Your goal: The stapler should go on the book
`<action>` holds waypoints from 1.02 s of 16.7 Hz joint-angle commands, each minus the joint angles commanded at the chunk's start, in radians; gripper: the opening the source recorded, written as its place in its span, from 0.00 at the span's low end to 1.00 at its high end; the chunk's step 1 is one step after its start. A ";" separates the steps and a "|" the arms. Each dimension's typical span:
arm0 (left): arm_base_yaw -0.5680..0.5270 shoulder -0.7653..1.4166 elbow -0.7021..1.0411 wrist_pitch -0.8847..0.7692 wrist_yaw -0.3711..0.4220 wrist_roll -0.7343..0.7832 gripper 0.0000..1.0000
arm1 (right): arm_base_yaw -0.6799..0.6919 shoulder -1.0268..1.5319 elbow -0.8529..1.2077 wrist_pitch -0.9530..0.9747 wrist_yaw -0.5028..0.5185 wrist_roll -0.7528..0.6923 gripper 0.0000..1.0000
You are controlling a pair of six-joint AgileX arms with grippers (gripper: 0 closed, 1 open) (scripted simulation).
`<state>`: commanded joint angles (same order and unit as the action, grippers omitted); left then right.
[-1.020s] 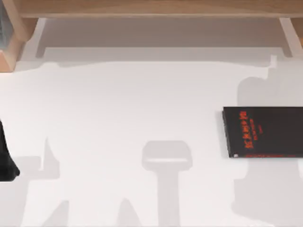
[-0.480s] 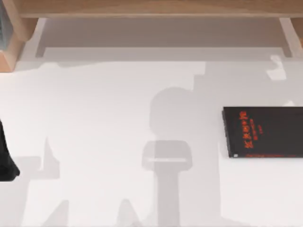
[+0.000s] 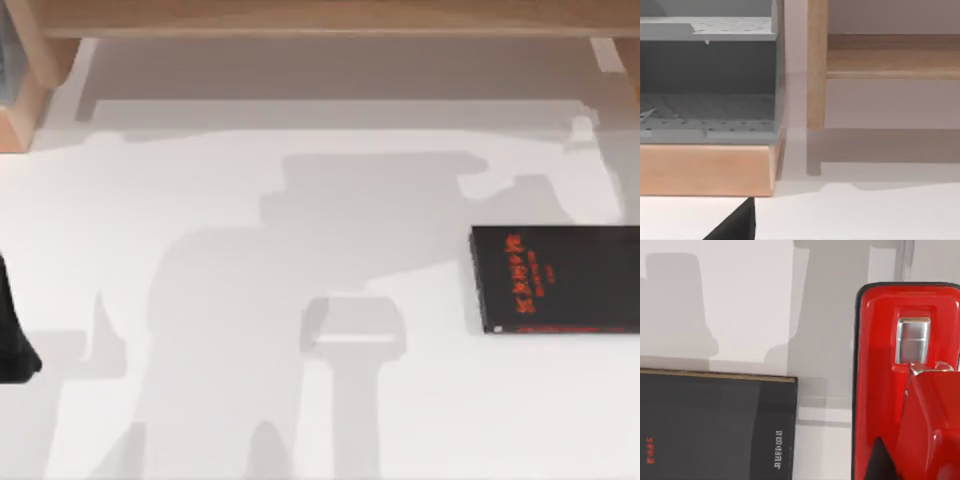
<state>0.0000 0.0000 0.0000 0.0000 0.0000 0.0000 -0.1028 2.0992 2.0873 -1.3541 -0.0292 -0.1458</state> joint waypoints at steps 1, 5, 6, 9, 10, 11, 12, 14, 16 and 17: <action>0.000 0.000 0.000 0.000 0.000 0.000 1.00 | 0.031 -0.032 -0.071 0.039 0.001 0.037 0.00; 0.000 0.000 0.000 0.000 0.000 0.000 1.00 | 0.153 -0.129 -0.334 0.188 0.005 0.178 0.00; 0.000 0.000 0.000 0.000 0.000 0.000 1.00 | 0.179 -0.145 -0.393 0.221 0.007 0.210 0.00; 0.000 0.000 0.000 0.000 0.000 0.000 1.00 | 0.249 -0.181 -0.545 0.306 0.013 0.295 0.00; 0.000 0.000 0.000 0.000 0.000 0.000 1.00 | 0.267 -0.188 -0.585 0.328 0.015 0.318 0.00; 0.000 0.000 0.000 0.000 0.000 0.000 1.00 | 0.282 -0.194 -0.619 0.347 0.017 0.338 0.00; 0.000 0.000 0.000 0.000 0.000 0.000 1.00 | 0.296 -0.199 -0.648 0.363 0.019 0.355 0.00; 0.000 0.000 0.000 0.000 0.000 0.000 1.00 | 0.311 -0.203 -0.681 0.381 0.021 0.374 0.00; 0.000 0.000 0.000 0.000 0.000 0.000 1.00 | 0.314 -0.204 -0.687 0.385 0.021 0.378 0.00; 0.000 0.000 0.000 0.000 0.000 0.000 1.00 | 0.314 -0.204 -0.687 0.385 0.021 0.378 0.00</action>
<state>0.0000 0.0000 0.0000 0.0000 0.0000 0.0000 0.2108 1.8956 1.4000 -0.9693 -0.0079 0.2322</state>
